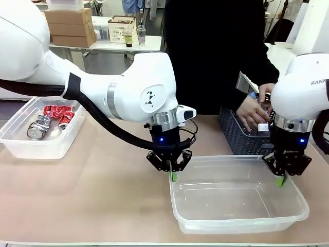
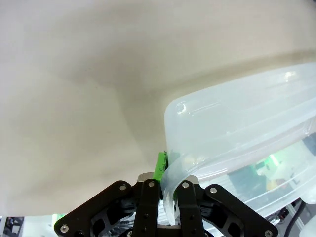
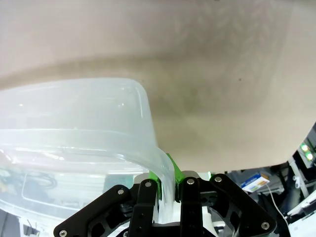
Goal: Sort the waste into each basket.
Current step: Pick up the Organizing box on the right side of the table and lift it.
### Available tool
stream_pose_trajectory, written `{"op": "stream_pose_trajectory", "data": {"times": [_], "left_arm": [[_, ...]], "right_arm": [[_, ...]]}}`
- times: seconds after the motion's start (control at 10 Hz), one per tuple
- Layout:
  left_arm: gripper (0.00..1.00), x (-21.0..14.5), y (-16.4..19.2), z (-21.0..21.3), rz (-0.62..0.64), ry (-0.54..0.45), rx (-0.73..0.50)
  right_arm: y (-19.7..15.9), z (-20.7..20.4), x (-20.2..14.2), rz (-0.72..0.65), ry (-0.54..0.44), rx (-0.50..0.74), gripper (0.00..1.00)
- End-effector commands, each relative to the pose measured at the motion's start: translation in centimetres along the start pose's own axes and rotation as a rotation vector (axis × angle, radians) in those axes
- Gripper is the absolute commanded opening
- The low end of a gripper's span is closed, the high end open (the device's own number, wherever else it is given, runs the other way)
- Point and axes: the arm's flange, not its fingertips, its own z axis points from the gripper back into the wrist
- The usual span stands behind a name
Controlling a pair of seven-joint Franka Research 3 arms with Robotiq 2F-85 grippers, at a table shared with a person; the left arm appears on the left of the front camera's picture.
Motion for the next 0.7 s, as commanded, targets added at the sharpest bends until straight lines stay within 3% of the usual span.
{"op": "stream_pose_trajectory", "data": {"times": [0.0, 0.2, 0.4, 0.6], "left_arm": [[0.0, -1.2, 2.5, 2.9, 0.032, -0.009, 0.014], [0.0, -2.4, 4.2, 6.6, 0.076, -0.02, 0.024], [0.0, -3.9, 6.4, 9.9, 0.15, -0.052, 0.055], [0.0, -5.7, 8.8, 12.5, 0.215, -0.124, 0.09]], "right_arm": [[-2.7, -5.9, -9.6, 0.002, 0.012, -0.021, 0.0], [-1.4, -2.2, -11.3, 0.0, 0.05, -0.004, 0.0], [1.2, 3.0, -12.2, -0.02, 0.021, 0.023, 0.0], [4.6, 7.9, -10.3, -0.04, 0.025, 0.024, 0.0]]}}
